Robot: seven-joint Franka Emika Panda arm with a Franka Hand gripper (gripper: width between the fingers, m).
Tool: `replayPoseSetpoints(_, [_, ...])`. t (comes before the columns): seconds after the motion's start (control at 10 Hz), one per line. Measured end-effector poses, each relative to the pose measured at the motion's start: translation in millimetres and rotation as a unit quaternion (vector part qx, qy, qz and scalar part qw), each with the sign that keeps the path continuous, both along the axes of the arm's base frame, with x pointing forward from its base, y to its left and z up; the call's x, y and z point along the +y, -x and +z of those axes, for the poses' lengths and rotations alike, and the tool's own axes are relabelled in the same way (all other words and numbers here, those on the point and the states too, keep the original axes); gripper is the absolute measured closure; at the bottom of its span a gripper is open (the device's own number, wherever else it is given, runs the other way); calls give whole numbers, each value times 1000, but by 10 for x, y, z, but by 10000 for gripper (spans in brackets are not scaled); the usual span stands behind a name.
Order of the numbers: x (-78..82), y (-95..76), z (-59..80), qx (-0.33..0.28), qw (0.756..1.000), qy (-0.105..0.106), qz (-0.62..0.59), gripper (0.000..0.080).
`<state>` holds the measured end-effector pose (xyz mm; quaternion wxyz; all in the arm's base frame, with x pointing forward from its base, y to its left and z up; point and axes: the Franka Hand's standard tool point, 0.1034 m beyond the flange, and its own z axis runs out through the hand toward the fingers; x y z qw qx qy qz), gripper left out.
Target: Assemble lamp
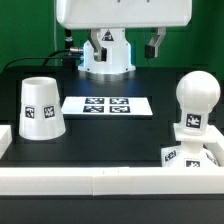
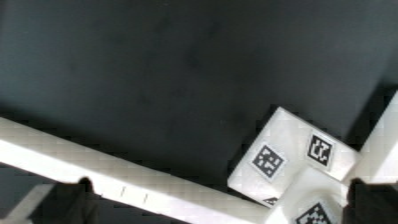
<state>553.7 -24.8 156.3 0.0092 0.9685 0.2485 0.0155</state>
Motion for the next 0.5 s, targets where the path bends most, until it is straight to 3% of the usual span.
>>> replayPoseSetpoints(0.2, [-436,223,-52,6,998,4,60,101])
replayPoseSetpoints(0.3, [-575,284,-83,12,999,4,46,101])
replayPoseSetpoints(0.5, [-538,273,-86,12,999,4,49,101])
